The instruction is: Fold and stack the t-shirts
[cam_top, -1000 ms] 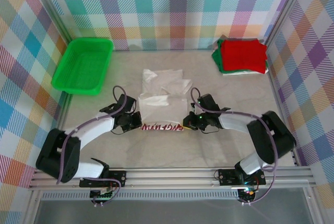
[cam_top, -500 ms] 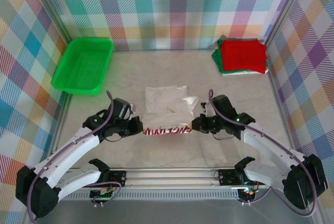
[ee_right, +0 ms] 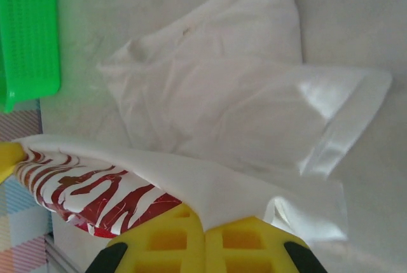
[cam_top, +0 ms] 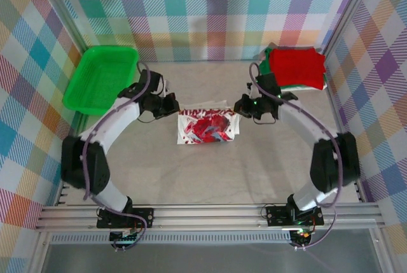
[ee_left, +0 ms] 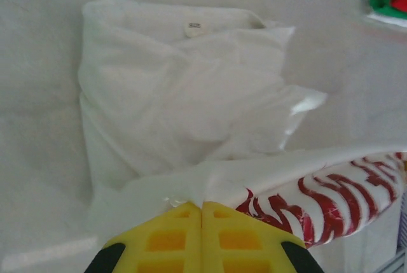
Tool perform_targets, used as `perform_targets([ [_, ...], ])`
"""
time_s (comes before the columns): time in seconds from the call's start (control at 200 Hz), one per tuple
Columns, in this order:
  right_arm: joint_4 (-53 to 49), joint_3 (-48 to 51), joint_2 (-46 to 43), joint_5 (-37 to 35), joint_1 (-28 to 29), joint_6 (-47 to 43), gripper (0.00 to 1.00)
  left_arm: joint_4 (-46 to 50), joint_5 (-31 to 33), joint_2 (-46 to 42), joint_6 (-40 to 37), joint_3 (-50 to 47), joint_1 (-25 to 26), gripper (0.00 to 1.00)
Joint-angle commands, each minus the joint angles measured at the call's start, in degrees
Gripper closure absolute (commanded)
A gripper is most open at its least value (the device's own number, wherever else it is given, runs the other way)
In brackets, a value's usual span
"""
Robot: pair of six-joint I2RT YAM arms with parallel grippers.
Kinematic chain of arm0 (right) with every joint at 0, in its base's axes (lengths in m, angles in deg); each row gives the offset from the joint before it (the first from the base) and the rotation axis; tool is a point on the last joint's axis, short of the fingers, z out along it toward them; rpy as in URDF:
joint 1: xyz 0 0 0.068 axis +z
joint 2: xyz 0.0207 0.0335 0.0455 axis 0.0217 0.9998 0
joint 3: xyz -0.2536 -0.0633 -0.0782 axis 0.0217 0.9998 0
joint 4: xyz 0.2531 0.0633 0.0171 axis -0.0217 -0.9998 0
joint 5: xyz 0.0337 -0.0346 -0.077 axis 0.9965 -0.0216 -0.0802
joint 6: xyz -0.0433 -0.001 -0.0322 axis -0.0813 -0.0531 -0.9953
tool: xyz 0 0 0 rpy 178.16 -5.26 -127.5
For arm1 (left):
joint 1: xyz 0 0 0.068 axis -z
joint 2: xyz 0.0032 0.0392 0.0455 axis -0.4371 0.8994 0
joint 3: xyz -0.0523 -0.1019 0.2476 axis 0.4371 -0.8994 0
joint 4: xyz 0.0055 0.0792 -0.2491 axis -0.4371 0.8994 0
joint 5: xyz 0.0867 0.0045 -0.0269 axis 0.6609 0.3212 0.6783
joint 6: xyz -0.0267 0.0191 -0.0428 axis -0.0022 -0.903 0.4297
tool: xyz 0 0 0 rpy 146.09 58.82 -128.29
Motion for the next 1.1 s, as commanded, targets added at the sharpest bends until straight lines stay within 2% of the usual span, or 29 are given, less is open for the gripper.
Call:
perform_targets([
  [0.0,1.09,-7.64,8.08,-0.01,-1.97,-2.87,0.90,-0.83,1.10,8.58,-5.42,9.43,-2.87,0.97],
  [0.06,0.93,-13.36,13.85,0.62,-2.69,-3.31,0.91,-0.26,1.69,14.73,-7.61,15.80,-3.71,1.00],
  [0.09,-0.49,-17.32,16.91,1.19,-2.96,-3.88,0.85,0.34,3.44,17.62,-7.97,18.95,-4.15,1.00],
  [0.12,-3.25,-22.24,20.08,1.50,-3.12,-4.40,0.74,2.03,5.65,20.41,-7.97,22.42,-4.62,0.91],
  [0.14,-5.40,-25.60,22.06,1.53,-3.31,-4.57,0.69,3.54,7.31,22.47,-7.84,25.49,-4.98,0.81],
  [0.23,-8.73,-33.19,25.47,1.72,-3.58,-5.02,0.68,8.90,12.18,26.60,-5.68,32.71,-5.68,0.57],
  [0.27,-8.02,-32.85,24.25,1.71,-3.28,-5.20,0.66,7.99,12.94,24.91,-5.02,31.47,-5.02,0.48],
  [0.325,-7.03,-30.18,21.07,0.26,-2.45,-6.14,0.63,5.65,16.53,20.26,-4.54,26.52,-2.96,0.43],
  [0.395,-4.95,-24.96,16.42,-1.16,-0.86,-7.97,0.62,2.32,20.56,14.13,-4.53,19.38,0.50,0.43],
  [0.45,-0.77,-19.57,13.73,0.84,0.49,-8.66,0.64,-1.44,21.80,10.18,-3.98,13.47,2.92,0.43],
  [0.575,11.05,-11.76,14.14,10.62,1.85,-5.15,0.77,-13.11,17.42,7.95,-3.31,4.58,4.94,0.48],
  [0.7,17.94,-10.24,19.30,12.14,2.15,-2.22,0.80,-16.16,15.09,15.62,-5.97,8.03,4.66,0.50],
  [0.855,23.44,-9.82,25.73,11.82,1.90,-0.77,0.82,-21.13,12.89,24.99,-5.60,12.10,1.37,0.51],
  [0.975,27.70,-7.30,28.51,10.15,1.37,-0.16,0.84,-23.48,13.14,28.68,-5.03,12.78,-0.85,0.52],
  [1.095,27.90,-6.19,28.08,10.23,0.90,-0.70,0.84,-19.82,12.52,30.27,-5.36,16.57,-1.65,0.53],
])
